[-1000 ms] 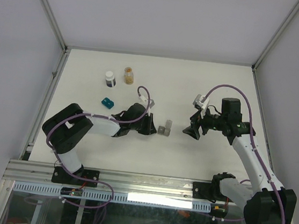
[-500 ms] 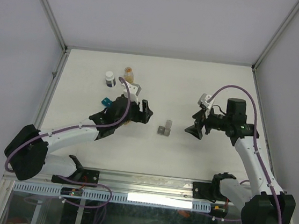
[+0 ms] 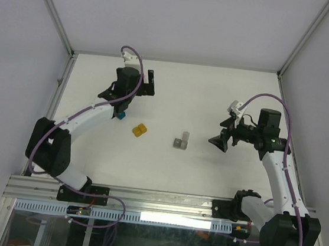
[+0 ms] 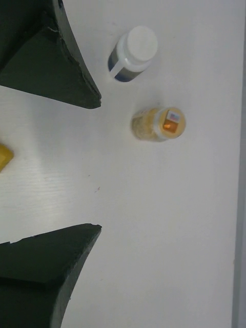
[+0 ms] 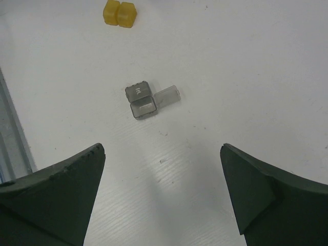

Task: Sort the pills into containers

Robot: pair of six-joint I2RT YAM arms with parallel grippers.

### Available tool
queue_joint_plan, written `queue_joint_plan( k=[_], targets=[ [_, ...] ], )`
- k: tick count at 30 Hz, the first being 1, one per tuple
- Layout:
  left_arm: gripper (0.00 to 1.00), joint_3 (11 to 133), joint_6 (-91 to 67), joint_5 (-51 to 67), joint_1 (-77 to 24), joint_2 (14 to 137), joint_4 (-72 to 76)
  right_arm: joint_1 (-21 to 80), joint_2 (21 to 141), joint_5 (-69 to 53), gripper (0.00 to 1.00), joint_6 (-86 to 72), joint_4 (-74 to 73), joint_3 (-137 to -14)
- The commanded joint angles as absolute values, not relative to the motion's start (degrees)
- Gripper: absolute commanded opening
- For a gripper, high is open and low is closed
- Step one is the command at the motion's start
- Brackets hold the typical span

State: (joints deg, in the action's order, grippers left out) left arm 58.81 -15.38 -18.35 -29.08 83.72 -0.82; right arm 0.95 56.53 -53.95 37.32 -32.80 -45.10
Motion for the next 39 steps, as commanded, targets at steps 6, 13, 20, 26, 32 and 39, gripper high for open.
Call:
queue_joint_plan(
  k=[6,13,20,26,32,39],
  targets=[
    [0.98,75.88,-11.07,-16.17,-18.01,97.2,-14.79,-1.62,56.98,-57.57,0.99,35.87,-30.36,-45.84],
    [0.97,82.34,-7.87,-16.3,-12.19,104.02,-21.6,-1.56,59.0,-57.31,0.98,36.03,-30.66,-45.83],
    [0.95,88.77,-5.89,-14.76,-10.47,111.6,-24.15,-1.59,59.74,-57.07,0.98,36.15,-30.94,-45.92],
    [0.87,91.12,-5.97,-12.47,-9.98,114.94,-24.48,-1.65,60.29,-56.96,0.98,36.3,-30.92,-45.81],
    [0.86,91.86,-5.98,-13.37,-9.91,116.53,-25.01,-1.66,60.03,-56.73,0.98,36.42,-31.03,-45.7],
    [0.87,90.55,-6.56,-13.3,-9.87,110.28,-25.14,-1.65,60.12,-57.08,0.98,36.64,-31.11,-45.67]
  ],
)
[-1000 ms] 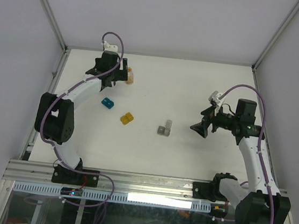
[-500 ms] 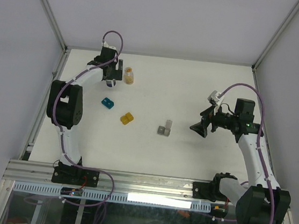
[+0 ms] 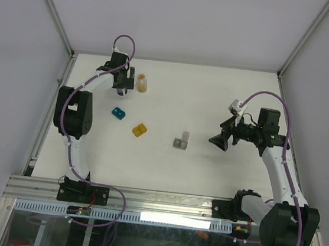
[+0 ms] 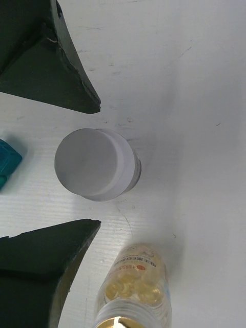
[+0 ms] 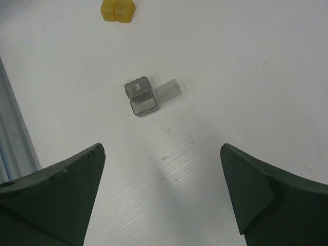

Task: Sort the pills into containers

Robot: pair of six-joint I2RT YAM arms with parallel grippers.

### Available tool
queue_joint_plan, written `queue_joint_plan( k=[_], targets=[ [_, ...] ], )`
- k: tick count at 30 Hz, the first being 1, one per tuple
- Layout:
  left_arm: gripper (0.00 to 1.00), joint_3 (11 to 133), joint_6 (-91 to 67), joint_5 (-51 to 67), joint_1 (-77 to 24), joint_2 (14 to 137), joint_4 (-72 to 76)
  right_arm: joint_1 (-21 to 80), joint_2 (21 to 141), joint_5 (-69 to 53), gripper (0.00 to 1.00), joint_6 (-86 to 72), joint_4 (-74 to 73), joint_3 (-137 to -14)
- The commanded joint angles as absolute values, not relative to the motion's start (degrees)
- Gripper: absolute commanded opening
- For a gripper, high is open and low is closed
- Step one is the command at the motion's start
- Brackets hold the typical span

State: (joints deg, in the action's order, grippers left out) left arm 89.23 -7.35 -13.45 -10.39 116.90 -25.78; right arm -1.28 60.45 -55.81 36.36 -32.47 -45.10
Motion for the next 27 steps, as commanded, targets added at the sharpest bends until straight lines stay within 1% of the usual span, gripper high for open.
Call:
queue_joint_plan(
  k=[1,7,12,20,27],
  targets=[
    [0.87,90.52,-6.67,-11.99,-9.88,109.5,-25.14,-1.67,60.12,-57.05,0.98,36.65,-31.11,-45.7],
    [0.85,91.06,-9.45,-1.59,-9.93,107.15,-25.09,-1.59,60.51,-57.52,0.98,36.6,-31.14,-45.61],
    [0.79,94.53,-11.59,6.56,-10.06,110.81,-24.79,-1.66,60.49,-57.49,0.98,36.8,-31.28,-45.72],
    [0.78,102.2,-11.67,2.78,-13.11,117.87,-26.8,-1.66,60.41,-57.39,0.98,36.97,-31.41,-45.6],
    [0.79,105.79,-10.67,-1.04,-15.31,122.64,-29.22,-1.62,60.38,-57.3,0.98,37.12,-31.46,-45.62]
  ],
)
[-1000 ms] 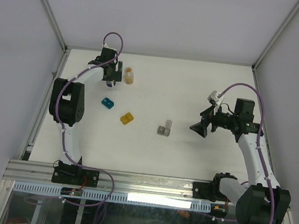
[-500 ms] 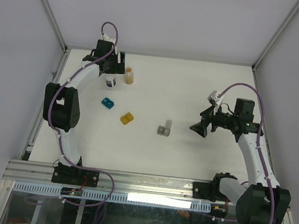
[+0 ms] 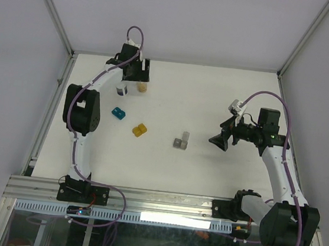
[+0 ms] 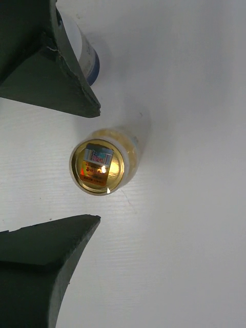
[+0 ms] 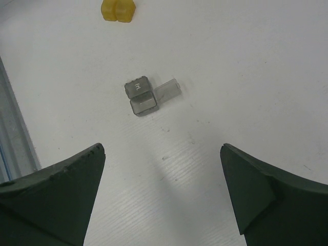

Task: Sort the pills into containers

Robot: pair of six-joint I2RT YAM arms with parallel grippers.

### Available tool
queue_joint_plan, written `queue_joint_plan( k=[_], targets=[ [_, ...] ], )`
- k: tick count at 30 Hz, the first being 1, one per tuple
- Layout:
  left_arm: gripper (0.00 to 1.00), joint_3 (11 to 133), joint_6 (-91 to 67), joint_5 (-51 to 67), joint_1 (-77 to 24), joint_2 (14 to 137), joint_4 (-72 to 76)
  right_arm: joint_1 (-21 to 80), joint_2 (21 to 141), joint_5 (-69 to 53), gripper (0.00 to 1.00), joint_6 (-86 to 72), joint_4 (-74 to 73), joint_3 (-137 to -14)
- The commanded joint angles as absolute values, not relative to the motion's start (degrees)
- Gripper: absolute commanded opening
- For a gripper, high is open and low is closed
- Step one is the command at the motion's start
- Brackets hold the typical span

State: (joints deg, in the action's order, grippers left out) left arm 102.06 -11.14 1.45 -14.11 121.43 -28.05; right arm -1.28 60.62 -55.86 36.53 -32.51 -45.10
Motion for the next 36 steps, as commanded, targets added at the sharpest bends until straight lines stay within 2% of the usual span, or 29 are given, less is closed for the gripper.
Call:
queue_joint_plan(
  k=[1,10,17,27,32,36],
  targets=[
    [0.79,106.23,-10.56,-1.24,-15.51,123.1,-29.51,-1.64,60.38,-57.4,0.98,37.16,-31.51,-45.62],
    [0.78,108.7,-9.77,-2.74,-16.16,125.71,-30.67,-1.67,60.47,-57.39,0.98,37.24,-31.55,-45.57],
    [0.72,112.65,-9.09,-4.12,-16.36,128.7,-32.16,-1.63,60.38,-57.24,0.98,37.43,-31.64,-45.44],
    [0.45,114.24,-8.79,-2.01,-16.44,129.39,-33.68,-1.65,60.3,-57.37,0.98,37.66,-31.77,-45.39],
    [0.16,113.76,-9.69,0.6,-16.8,125.89,-34.27,-1.66,60.16,-57.93,0.98,37.56,-31.99,-45.51],
    [0.05,110.18,-12.45,5.43,-18.56,118.31,-33.06,-1.67,60.09,-61.0,0.98,36.26,-31.91,-46.15]
  ],
)
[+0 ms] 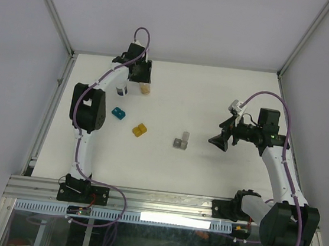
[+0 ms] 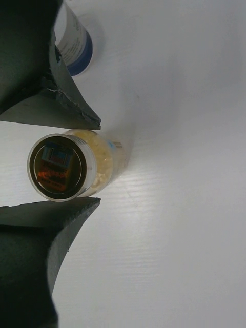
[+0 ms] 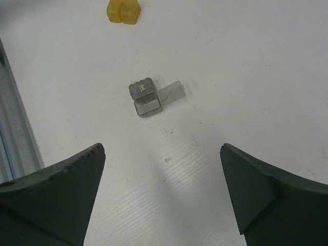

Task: Sort the pills into containers

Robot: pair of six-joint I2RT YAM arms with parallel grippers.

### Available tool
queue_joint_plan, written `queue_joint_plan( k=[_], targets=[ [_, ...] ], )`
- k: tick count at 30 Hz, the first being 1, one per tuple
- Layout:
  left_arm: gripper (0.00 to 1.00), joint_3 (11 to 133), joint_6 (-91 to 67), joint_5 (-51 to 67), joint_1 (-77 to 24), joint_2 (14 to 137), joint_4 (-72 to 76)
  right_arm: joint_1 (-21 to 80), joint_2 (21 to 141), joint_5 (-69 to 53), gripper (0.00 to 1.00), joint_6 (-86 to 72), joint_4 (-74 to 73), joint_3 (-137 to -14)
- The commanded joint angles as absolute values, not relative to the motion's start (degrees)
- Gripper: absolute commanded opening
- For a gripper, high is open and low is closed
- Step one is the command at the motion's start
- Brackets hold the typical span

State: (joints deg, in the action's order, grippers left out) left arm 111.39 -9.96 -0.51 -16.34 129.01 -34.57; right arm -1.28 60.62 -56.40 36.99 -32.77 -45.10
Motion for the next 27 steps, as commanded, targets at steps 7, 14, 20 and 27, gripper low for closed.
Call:
queue_joint_plan(
  k=[7,14,20,27],
  targets=[
    [0.0,83.93,-22.67,21.71,-25.02,98.73,-15.01,-1.66,58.97,-73.75,0.99,31.98,-28.79,-47.55],
    [0.0,53.7,-41.57,29.21,-33.04,79.53,17.29,-0.95,60.89,-89.7,0.99,20.51,-16.74,-53.63],
    [0.0,37.17,-48.98,17.88,-41.08,67.87,35.21,6.91,60.98,-79.97,0.95,39.06,-32.98,-58.8],
    [0.0,33.75,-48.09,0.89,-53.67,67.61,40.74,8.53,54.81,-77.52,0.9,30.49,-16.61,-49.46]
  ],
)
